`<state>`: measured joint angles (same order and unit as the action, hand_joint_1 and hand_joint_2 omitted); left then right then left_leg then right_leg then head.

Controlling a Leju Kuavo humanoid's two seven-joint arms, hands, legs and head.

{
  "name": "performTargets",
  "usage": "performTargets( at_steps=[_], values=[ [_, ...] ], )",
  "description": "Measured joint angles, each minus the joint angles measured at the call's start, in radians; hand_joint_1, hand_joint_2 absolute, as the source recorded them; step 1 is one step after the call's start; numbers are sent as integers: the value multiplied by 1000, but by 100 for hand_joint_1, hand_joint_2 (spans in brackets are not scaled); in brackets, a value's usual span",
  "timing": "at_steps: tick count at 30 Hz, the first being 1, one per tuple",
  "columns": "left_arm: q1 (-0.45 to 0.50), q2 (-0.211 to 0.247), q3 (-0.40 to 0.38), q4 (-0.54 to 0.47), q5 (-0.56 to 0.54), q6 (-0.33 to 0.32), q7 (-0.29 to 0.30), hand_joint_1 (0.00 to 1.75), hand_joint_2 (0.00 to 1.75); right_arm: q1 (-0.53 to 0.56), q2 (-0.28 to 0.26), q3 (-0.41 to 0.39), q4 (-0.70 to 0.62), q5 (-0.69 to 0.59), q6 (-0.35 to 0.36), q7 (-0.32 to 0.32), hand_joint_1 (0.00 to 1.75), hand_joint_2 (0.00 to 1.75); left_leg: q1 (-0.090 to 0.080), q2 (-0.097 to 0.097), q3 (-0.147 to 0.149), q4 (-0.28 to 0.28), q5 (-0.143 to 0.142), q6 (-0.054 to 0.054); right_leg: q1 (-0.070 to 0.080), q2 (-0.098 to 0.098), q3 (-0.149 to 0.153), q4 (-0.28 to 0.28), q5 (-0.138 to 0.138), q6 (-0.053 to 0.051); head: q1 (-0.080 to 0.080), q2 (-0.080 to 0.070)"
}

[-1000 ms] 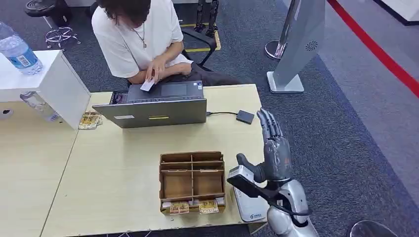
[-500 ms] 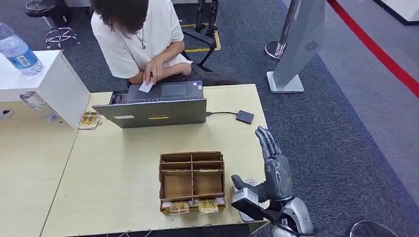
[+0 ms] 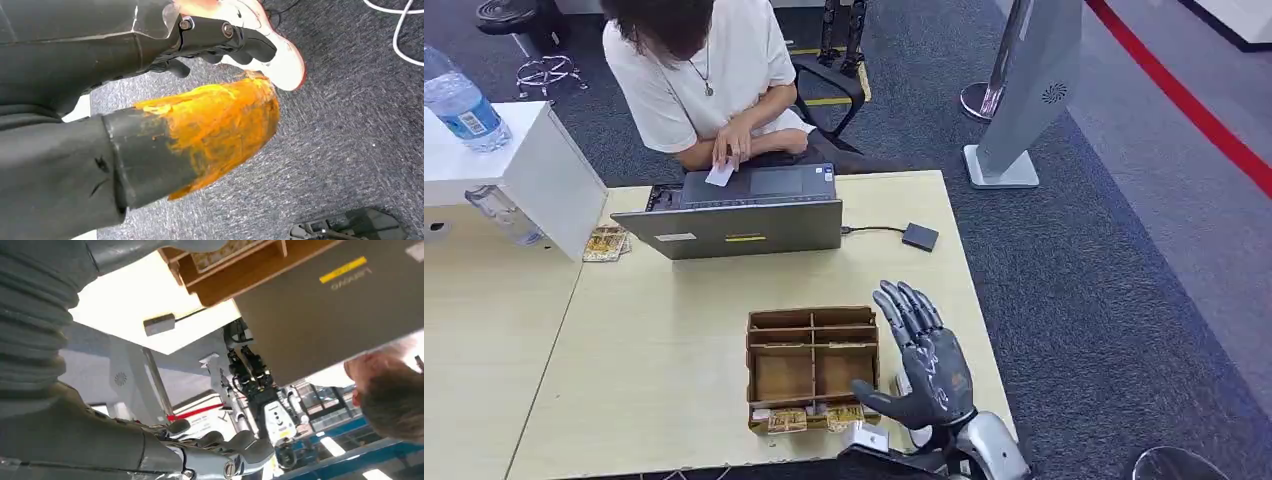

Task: Pass the card to the sensor for recognition and then transmit it.

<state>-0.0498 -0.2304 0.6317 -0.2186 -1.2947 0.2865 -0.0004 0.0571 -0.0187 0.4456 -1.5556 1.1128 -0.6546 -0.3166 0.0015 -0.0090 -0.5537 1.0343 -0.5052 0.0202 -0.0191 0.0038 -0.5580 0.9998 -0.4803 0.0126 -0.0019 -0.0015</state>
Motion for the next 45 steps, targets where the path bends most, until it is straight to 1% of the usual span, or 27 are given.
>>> performTargets(
  at_steps=[4,9,17,25,29,30,32,36,37,38,45],
  values=[
    [0,0,0,0,-4,-2,-2,0,0,-29,-6,33,45,67,-1,35,0,175,0,0,0,0,0,0,0,0,0,0,0,0,0,0],
    [0,0,0,0,-7,-3,-3,0,0,-58,-12,66,95,115,-2,66,0,175,0,0,0,0,0,0,0,0,0,0,0,0,0,0],
    [0,0,0,0,-12,-5,-6,0,0,-104,-14,103,166,164,-2,117,0,175,0,0,0,0,0,0,0,0,0,0,0,0,0,0],
    [-1,0,0,0,-19,-11,-8,0,0,-144,-14,125,214,184,-5,151,0,175,0,0,0,0,0,0,0,0,0,0,0,0,0,0],
    [-1,0,0,0,-19,-12,-8,0,0,-153,-14,130,227,185,-5,154,9,175,0,0,0,0,0,0,0,0,0,0,0,0,0,0],
    [-1,0,0,0,-19,-12,-8,0,0,-156,-14,132,231,185,-5,155,9,175,0,0,0,0,0,0,0,0,0,0,0,0,0,0],
    [-1,0,0,0,-19,-12,-8,0,0,-160,-14,134,236,185,-5,158,21,175,0,0,0,0,0,0,0,0,0,0,0,0,0,0],
    [-1,0,0,0,-21,-13,-8,0,0,-166,-14,136,243,184,-5,167,23,175,0,0,0,0,0,0,0,0,0,0,0,0,0,0],
    [0,0,0,0,-21,-14,-8,0,0,-168,-14,136,244,183,-5,168,28,175,0,0,0,0,0,0,0,0,0,0,0,0,0,0],
    [0,0,0,0,-21,-14,-9,0,0,-169,-14,136,244,182,-5,170,40,175,0,0,0,0,0,0,0,0,0,0,0,0,0,0],
    [0,0,0,0,-21,-14,-9,0,0,-175,-14,136,247,180,-8,179,47,175,0,0,0,0,0,0,0,0,0,0,0,0,0,0]
  ],
)
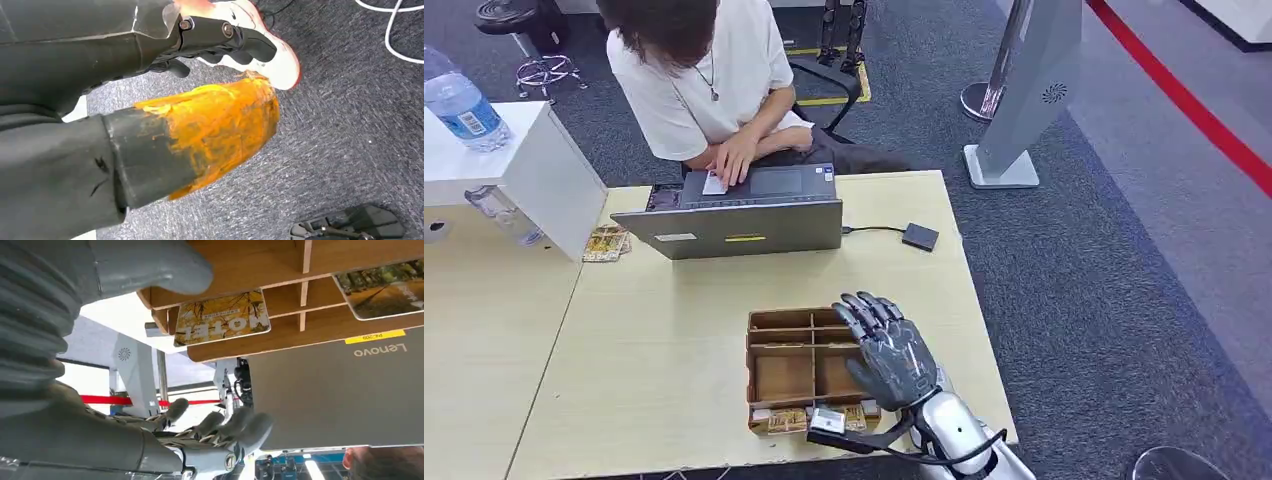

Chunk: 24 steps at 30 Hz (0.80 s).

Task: Pass the card to the sensor for recognition and then transmit it.

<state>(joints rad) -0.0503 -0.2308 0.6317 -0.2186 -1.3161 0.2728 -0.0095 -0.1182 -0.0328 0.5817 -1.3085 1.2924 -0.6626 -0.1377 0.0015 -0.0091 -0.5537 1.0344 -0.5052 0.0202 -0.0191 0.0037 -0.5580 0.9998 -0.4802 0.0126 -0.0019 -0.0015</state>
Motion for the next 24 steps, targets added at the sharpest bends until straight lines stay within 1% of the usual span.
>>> performTargets(
  at_steps=[1,10,14,15,16,18,19,20,21,22,23,24],
  values=[
    [0,0,0,0,0,0,0,0,0,0,0,0,0,0,0,1,51,175,0,0,0,0,0,0,0,0,0,0,0,0,0,0],
    [0,0,0,0,0,0,0,0,0,0,0,0,0,0,0,2,49,175,0,0,0,0,0,0,0,0,0,0,0,0,0,0],
    [0,0,0,0,0,0,0,0,0,0,0,0,0,-2,0,2,58,175,0,0,0,0,0,0,0,0,0,0,0,0,0,0],
    [0,0,0,0,0,0,0,0,0,0,0,0,0,-3,0,3,72,175,0,0,0,0,0,0,0,0,0,0,0,0,0,0],
    [0,0,0,0,0,0,0,0,0,0,0,0,0,-3,0,5,77,175,0,0,0,0,0,0,0,0,0,0,0,0,0,0],
    [0,0,0,0,-3,0,0,0,0,0,0,0,0,-5,0,9,106,175,0,0,0,0,0,0,0,0,0,0,0,0,0,0],
    [0,0,0,0,-3,0,0,0,0,0,0,0,-1,-6,0,9,112,175,0,0,0,0,0,0,0,0,0,0,0,0,0,0],
    [0,0,0,0,-3,0,0,0,0,0,-1,0,-1,-6,0,9,112,175,0,0,0,0,0,0,0,0,0,0,0,0,0,0],
    [0,0,0,0,-3,0,0,0,0,0,-1,0,-2,-6,0,9,106,175,0,0,0,0,0,0,0,0,0,0,0,0,0,0],
    [0,0,0,0,-3,0,0,0,0,0,-1,0,-2,-6,0,9,98,175,0,0,0,0,0,0,0,0,0,0,0,0,0,0],
    [0,0,0,0,-3,0,0,0,0,0,-1,0,-2,-6,0,9,98,175,0,0,0,0,0,0,0,0,0,0,0,0,0,0],
    [0,0,0,0,-3,0,0,0,0,0,-2,0,-2,-6,0,9,86,175,0,0,0,0,0,0,0,0,0,0,0,0,0,0]
  ],
)
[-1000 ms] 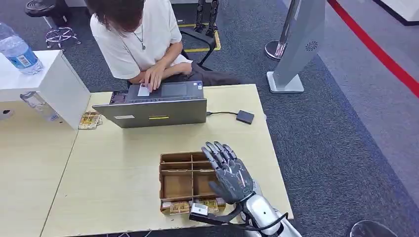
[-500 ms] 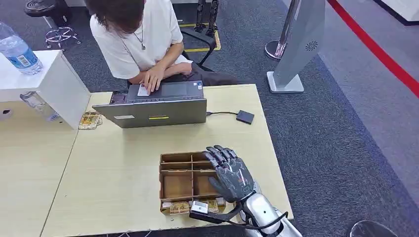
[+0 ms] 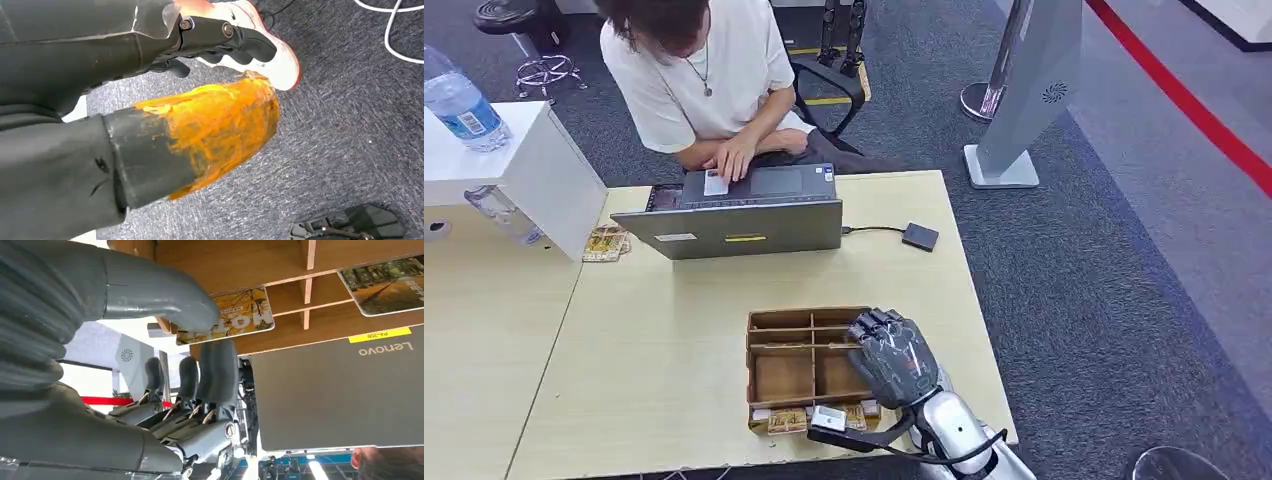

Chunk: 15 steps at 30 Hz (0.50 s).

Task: Pass the card to the sensor for recognition and then transmit it.

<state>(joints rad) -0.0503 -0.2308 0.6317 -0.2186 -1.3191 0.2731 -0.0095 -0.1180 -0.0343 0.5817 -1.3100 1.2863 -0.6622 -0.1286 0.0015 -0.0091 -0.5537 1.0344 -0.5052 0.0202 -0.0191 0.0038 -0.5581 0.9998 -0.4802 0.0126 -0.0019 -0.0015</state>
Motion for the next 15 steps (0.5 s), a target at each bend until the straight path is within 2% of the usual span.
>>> performTargets(
  at_steps=[2,4,9,13,15],
  values=[
    [0,0,0,0,0,0,0,0,0,0,0,0,0,0,0,0,87,175,0,0,0,0,0,0,0,0,0,0,0,0,0,0],
    [0,0,0,0,0,0,0,0,0,0,-1,0,0,0,0,0,77,175,0,0,0,0,0,0,0,0,0,0,0,0,0,0],
    [0,0,0,0,-1,0,0,0,0,0,-2,0,0,7,2,0,66,175,0,0,0,0,0,0,0,0,0,0,0,0,0,0],
    [0,0,0,0,-3,0,-2,0,0,-1,-2,0,6,11,5,0,72,175,0,0,0,0,0,0,0,0,0,0,0,0,0,0],
    [0,0,0,0,-3,0,-2,0,0,-2,-2,0,10,12,5,0,68,175,0,0,0,0,0,0,0,0,0,0,0,0,0,0]
  ],
)
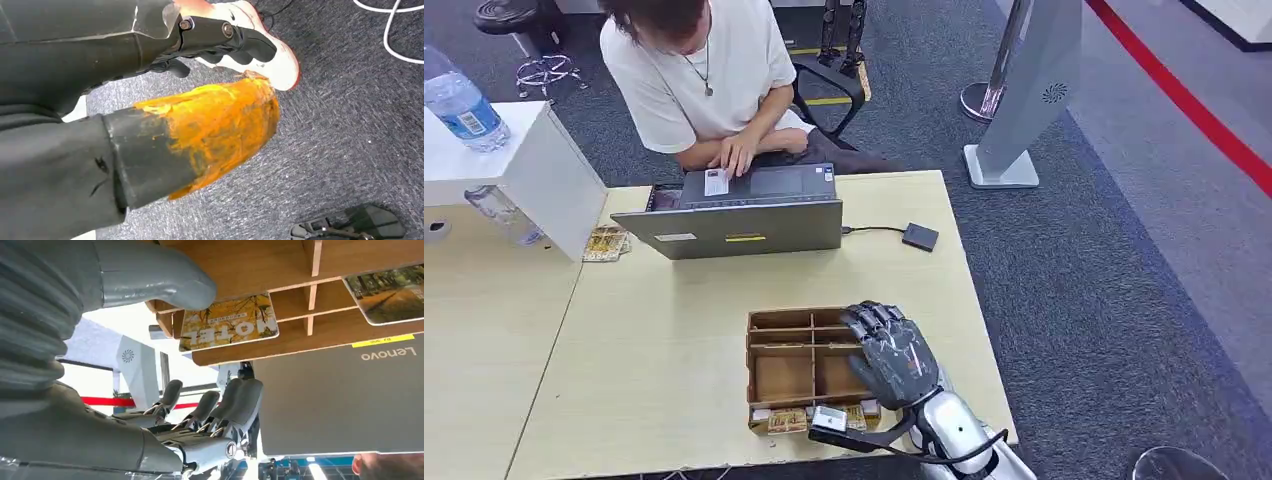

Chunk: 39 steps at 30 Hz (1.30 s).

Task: Pass the card to the sensor for recognition and then transmit it.

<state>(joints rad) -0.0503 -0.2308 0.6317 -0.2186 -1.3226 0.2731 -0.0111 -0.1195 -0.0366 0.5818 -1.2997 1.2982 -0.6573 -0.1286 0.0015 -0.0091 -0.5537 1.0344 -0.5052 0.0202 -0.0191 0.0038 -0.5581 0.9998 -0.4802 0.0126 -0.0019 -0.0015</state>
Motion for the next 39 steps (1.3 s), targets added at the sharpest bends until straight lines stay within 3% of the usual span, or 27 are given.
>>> performTargets(
  at_steps=[6,8,9,10,11,24,26,31,39],
  values=[
    [0,0,0,0,-3,0,0,0,0,-3,0,0,12,3,2,0,77,175,0,0,0,0,0,0,0,0,0,0,0,0,0,0],
    [0,0,0,0,-4,0,0,0,0,-3,0,0,14,3,4,0,93,175,0,0,0,0,0,0,0,0,0,0,0,0,0,0],
    [0,0,0,0,-5,0,0,0,0,-4,0,0,15,3,5,0,105,175,0,0,0,0,0,0,0,0,0,0,0,0,0,0],
    [0,0,0,0,-6,0,0,0,0,-5,0,0,17,3,6,0,131,175,0,0,0,0,0,0,0,0,0,0,0,0,0,0],
    [0,0,0,0,-6,0,-1,0,0,-8,0,0,21,4,6,0,138,175,0,0,0,0,0,0,0,0,0,0,0,0,0,0],
    [0,0,1,0,-7,0,-1,0,0,-16,0,0,26,7,5,10,159,175,0,0,0,0,0,0,0,0,0,0,0,0,0,0],
    [0,0,1,0,-7,0,-1,0,0,-14,0,0,16,8,-5,10,175,175,0,0,0,0,0,0,0,0,0,0,0,0,0,0],
    [0,0,4,0,-5,2,-1,0,0,9,-2,-2,-52,9,-32,-2,175,175,0,0,0,0,0,0,0,0,0,0,0,0,0,0],
    [0,-1,16,0,-4,3,-1,0,0,74,-3,-46,-219,14,-34,-85,175,175,0,0,0,0,0,0,0,0,0,0,0,0,0,0]
  ],
)
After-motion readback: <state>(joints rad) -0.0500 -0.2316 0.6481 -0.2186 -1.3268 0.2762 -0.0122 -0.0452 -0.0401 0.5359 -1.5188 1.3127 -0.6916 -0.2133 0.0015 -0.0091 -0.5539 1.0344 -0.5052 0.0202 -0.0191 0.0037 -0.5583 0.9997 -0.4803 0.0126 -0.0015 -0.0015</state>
